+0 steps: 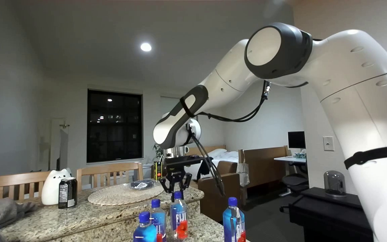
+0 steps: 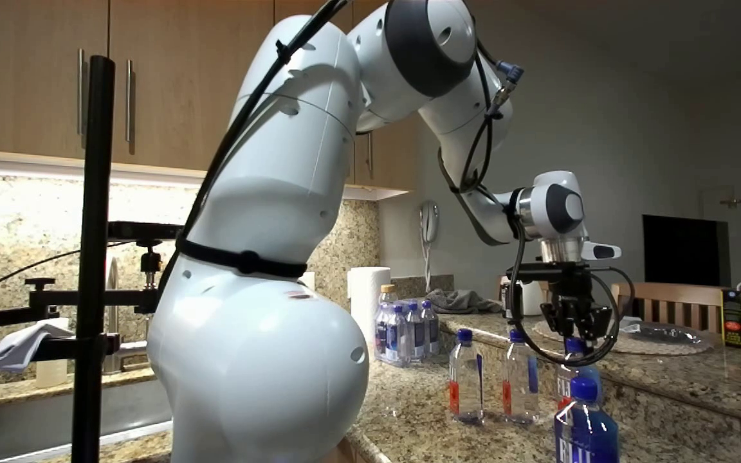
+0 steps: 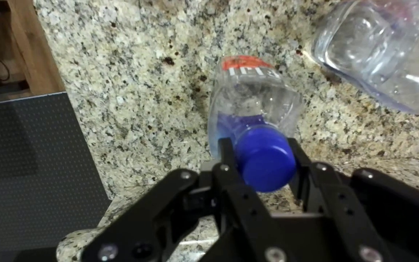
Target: Move the water bottles forward
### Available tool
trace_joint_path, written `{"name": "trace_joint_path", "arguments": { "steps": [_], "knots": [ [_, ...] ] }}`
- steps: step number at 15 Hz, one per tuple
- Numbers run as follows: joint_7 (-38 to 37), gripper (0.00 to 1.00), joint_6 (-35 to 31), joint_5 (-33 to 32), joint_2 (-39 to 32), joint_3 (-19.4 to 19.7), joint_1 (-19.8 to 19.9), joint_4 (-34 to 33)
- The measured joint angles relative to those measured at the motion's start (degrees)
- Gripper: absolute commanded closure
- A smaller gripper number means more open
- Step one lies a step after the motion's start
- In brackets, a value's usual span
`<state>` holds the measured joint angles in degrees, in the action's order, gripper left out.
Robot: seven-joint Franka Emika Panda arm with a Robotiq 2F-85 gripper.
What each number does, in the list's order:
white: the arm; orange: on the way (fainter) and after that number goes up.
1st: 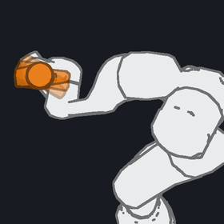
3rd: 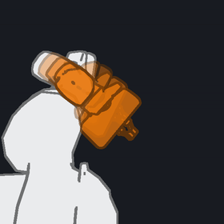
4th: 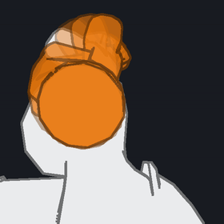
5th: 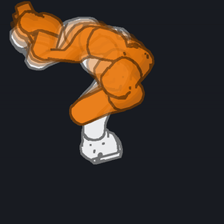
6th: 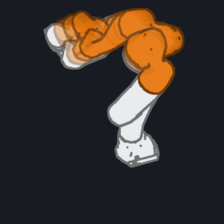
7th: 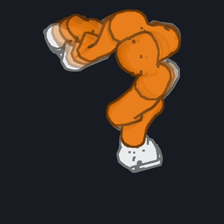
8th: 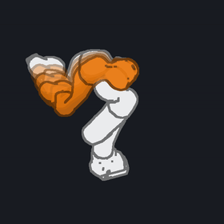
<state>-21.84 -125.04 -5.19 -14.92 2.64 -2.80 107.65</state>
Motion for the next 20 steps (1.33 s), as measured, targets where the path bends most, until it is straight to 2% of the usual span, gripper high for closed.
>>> {"name": "trace_joint_path", "arguments": {
  "steps": [5, 10, 14, 20],
  "knots": [
    [0.0, 0.85, 5.7, -0.1, 2.0, 0.2, -0.3, 0.3],
    [0.0, 0.85, 9.7, -0.1, 8.5, -0.5, -0.5, 4.3],
    [0.0, 0.85, 9.0, -0.1, 14.5, -0.7, -0.5, 11.3],
    [0.5, 0.86, 2.4, -0.2, 21.7, -1.5, -0.3, 22.6]
  ]
}}
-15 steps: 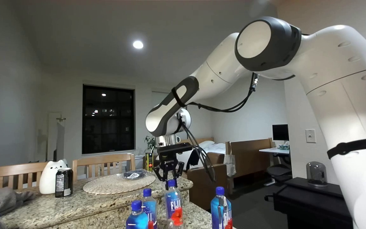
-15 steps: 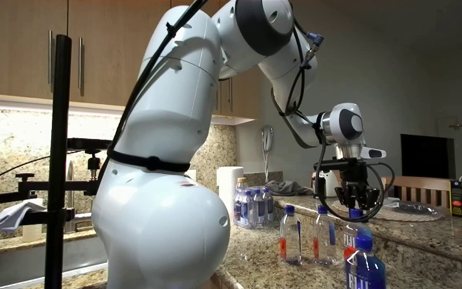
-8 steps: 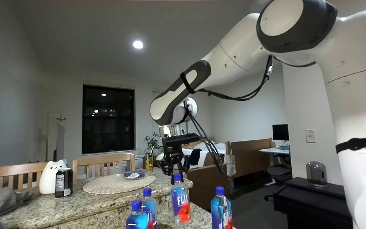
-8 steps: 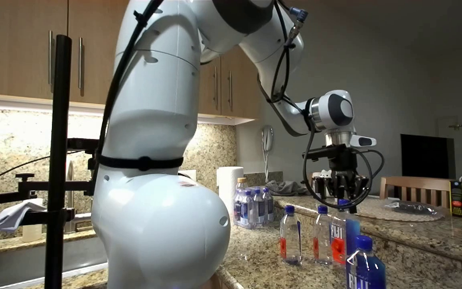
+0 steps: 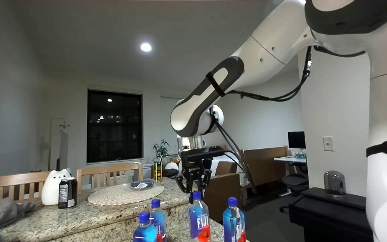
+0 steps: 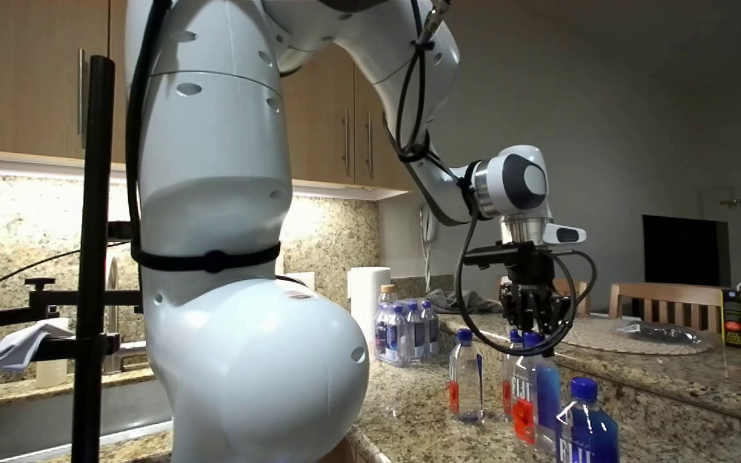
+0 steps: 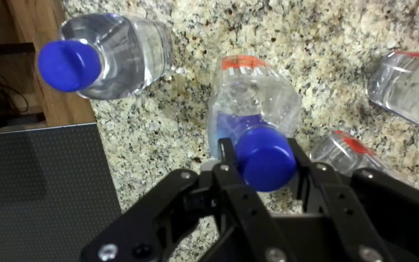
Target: Move the water bottles forward
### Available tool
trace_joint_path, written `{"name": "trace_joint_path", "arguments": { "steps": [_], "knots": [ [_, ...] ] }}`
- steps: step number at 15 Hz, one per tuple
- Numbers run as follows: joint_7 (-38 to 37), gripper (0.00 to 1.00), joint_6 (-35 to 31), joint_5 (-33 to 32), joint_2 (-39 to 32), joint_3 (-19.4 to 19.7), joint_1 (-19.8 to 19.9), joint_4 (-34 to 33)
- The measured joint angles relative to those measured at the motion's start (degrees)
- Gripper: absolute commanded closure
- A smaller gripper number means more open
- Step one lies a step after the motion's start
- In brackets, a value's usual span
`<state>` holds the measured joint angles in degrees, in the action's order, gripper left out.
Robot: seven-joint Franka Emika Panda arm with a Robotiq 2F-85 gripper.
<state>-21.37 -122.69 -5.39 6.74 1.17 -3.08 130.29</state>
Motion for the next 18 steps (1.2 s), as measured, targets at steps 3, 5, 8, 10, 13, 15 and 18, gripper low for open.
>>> {"name": "trace_joint_path", "arguments": {
  "steps": [3, 5, 8, 10, 13, 15, 18],
  "knots": [
    [0.9, 0.86, -2.6, -1.4, 1.9, -0.5, 0.1, 4.2],
    [1.1, 0.86, -4.1, -3.1, 2.6, -0.7, 0.1, 6.2],
    [3.4, 0.86, -5.0, -4.2, 3.1, -0.7, 0.7, 7.8],
    [5.3, 0.86, -5.5, -4.2, 3.3, -0.7, 0.9, 8.3],
    [7.5, 0.86, -6.2, -4.1, 3.5, -0.7, 1.0, 8.8],
    [8.6, 0.86, -6.2, -4.0, 3.5, -0.7, 1.1, 8.9],
    [9.8, 0.86, -6.2, -3.4, 3.6, -0.5, 1.3, 8.9]
  ]
}}
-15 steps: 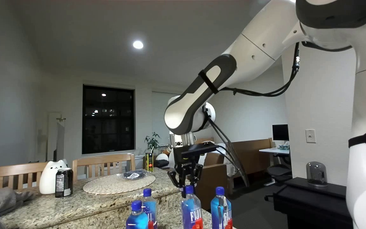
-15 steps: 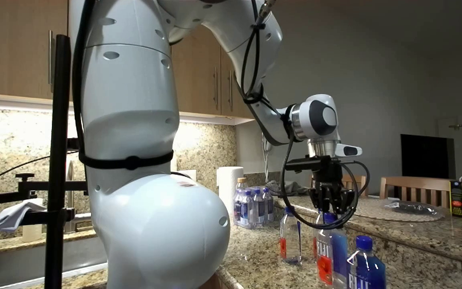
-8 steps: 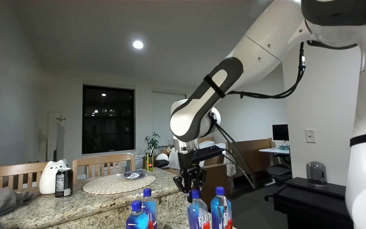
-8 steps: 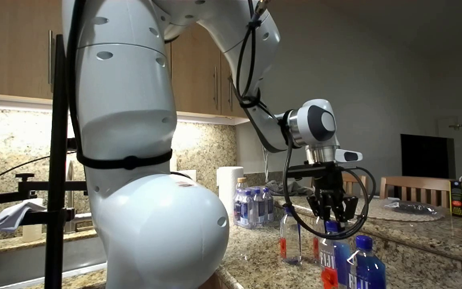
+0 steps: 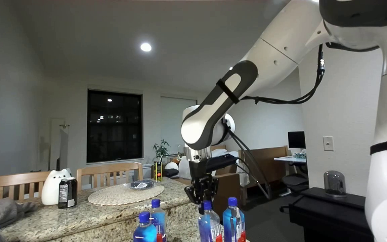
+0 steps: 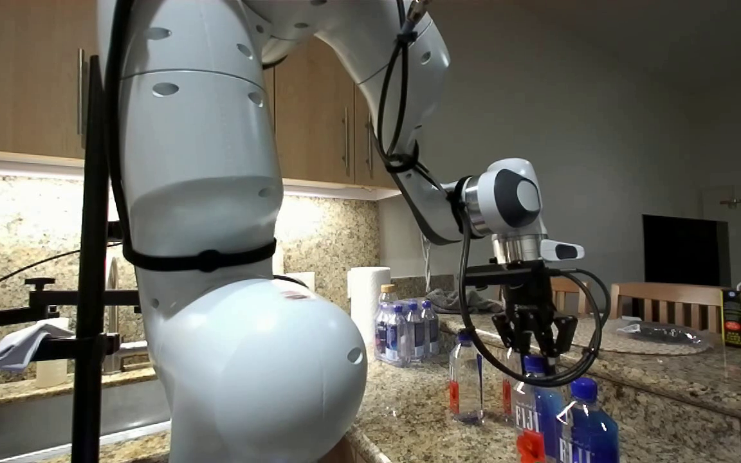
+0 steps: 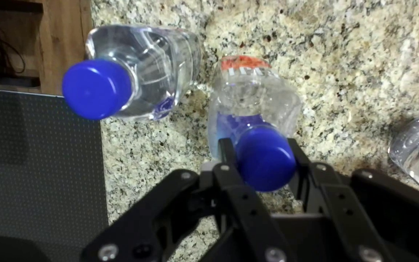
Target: Move the water bottles forward
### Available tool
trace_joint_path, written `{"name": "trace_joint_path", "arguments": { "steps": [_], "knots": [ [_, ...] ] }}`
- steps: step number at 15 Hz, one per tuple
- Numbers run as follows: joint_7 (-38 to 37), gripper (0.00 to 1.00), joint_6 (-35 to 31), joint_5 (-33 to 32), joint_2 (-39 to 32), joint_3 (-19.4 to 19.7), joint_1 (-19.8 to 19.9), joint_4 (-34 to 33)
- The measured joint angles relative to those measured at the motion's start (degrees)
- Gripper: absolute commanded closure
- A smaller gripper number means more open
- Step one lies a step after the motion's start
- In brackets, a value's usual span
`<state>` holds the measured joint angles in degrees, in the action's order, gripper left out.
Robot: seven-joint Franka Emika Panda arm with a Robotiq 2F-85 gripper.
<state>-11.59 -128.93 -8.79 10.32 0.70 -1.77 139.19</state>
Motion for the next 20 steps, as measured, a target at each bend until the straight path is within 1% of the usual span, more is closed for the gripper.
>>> {"name": "trace_joint_path", "arguments": {
  "steps": [7, 11, 20],
  "knots": [
    [1.1, 0.86, 0.1, 4.4, 2.0, 1.0, 0.2, 2.1],
    [1.1, 0.86, 0.1, 4.6, 3.1, 1.4, 0.8, 3.2],
    [2.9, 0.86, 0.1, 4.3, 3.3, 1.9, 2.6, 3.5]
  ]
}}
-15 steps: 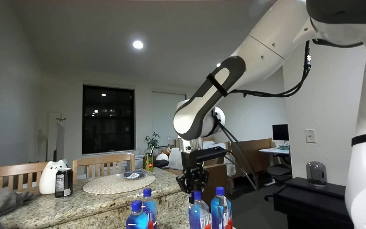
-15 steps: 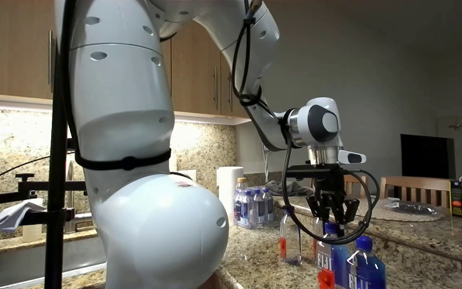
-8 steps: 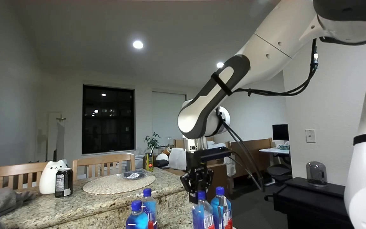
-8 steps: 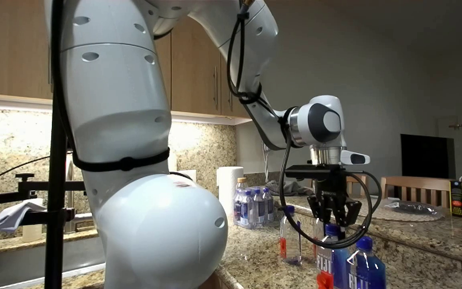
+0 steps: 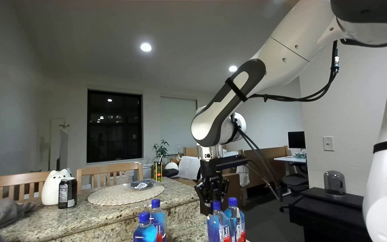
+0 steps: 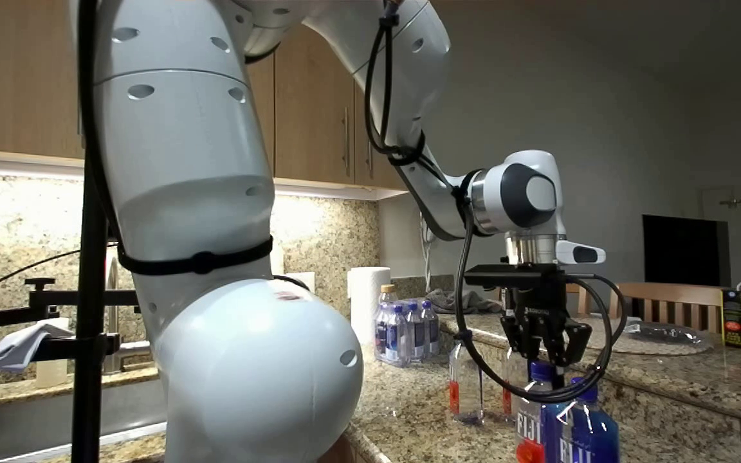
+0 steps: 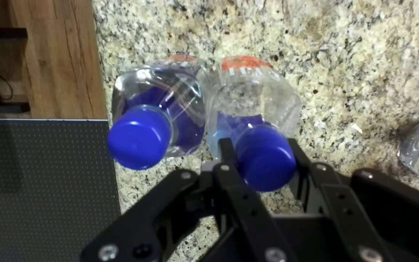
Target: Move the water bottles forward
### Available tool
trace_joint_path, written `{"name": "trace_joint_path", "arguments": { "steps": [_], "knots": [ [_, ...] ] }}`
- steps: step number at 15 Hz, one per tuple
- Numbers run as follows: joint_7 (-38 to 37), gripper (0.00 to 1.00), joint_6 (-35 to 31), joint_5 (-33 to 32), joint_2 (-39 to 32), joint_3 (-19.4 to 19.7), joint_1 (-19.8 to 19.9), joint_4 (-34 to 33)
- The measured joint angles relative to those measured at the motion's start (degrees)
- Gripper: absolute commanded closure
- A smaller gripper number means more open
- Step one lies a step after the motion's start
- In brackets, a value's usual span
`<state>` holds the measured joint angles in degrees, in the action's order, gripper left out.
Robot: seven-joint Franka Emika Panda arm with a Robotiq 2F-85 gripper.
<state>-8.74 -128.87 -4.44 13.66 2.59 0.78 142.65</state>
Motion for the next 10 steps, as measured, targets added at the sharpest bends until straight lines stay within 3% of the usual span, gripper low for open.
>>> {"name": "trace_joint_path", "arguments": {
  "steps": [3, 4, 6, 10],
  "knots": [
    [0.1, 0.85, 0.0, 0.0, 0.1, 0.0, 0.0, 0.1],
    [0.1, 0.76, 0.0, 0.0, 0.2, 0.0, 0.0, 0.2],
    [0.2, 0.46, 0.0, 0.0, 0.3, 0.0, 0.0, 0.3],
    [0.4, 0.23, 0.0, -0.2, 0.6, 0.0, 0.0, 0.8]
  ]
}}
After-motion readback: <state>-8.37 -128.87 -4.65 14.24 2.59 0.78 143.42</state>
